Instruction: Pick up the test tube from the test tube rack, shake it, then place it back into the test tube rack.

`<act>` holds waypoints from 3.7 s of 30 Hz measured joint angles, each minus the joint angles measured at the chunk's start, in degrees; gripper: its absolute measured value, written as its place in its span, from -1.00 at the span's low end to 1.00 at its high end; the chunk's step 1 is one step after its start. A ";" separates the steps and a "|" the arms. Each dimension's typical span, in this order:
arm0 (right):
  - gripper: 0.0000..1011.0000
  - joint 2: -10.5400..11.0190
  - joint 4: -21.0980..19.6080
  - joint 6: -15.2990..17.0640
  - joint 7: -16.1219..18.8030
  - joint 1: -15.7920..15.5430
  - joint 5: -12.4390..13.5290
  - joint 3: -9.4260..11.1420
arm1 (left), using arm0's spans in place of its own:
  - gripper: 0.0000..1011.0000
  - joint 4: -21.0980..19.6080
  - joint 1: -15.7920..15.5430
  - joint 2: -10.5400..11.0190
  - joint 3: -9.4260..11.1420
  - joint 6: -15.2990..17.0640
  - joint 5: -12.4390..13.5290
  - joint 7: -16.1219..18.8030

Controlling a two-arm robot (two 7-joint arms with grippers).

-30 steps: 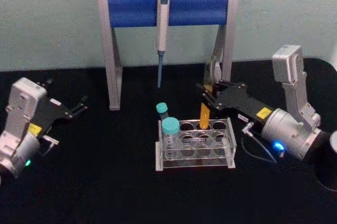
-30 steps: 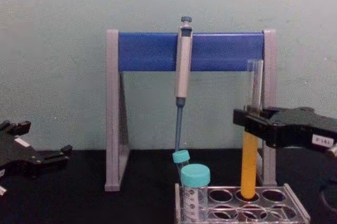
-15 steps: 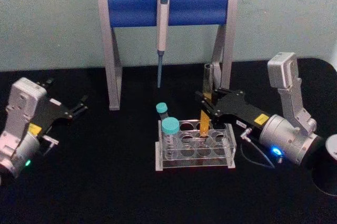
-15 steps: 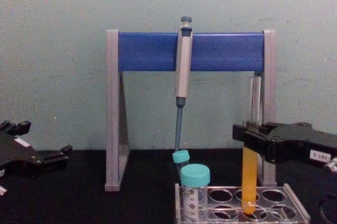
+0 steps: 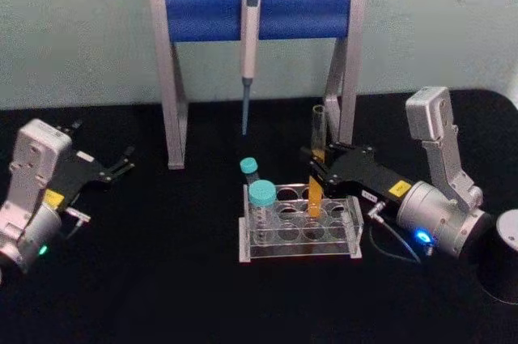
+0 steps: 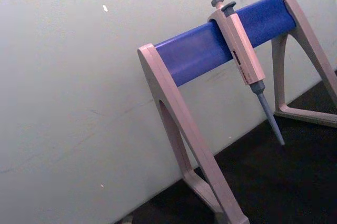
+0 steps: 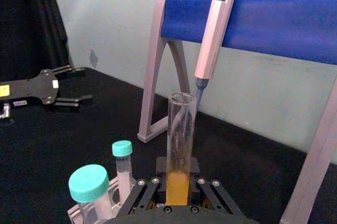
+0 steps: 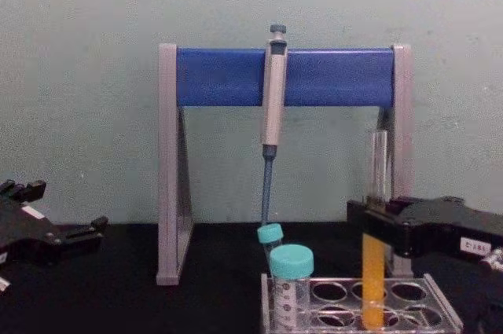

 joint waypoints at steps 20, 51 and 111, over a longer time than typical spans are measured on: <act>-0.54 -0.43 1.35 0.62 0.05 0.03 -0.17 -0.54 | 0.98 0.00 0.00 0.00 0.00 0.00 0.00 0.00; -0.54 -0.53 1.85 0.72 -0.16 0.01 -2.14 -0.72 | 0.98 0.00 0.00 0.00 0.00 0.00 0.00 0.00; 0.98 0.91 -0.10 -0.37 0.28 -1.58 -2.11 0.13 | 0.98 0.00 0.00 0.00 0.00 0.00 0.00 0.00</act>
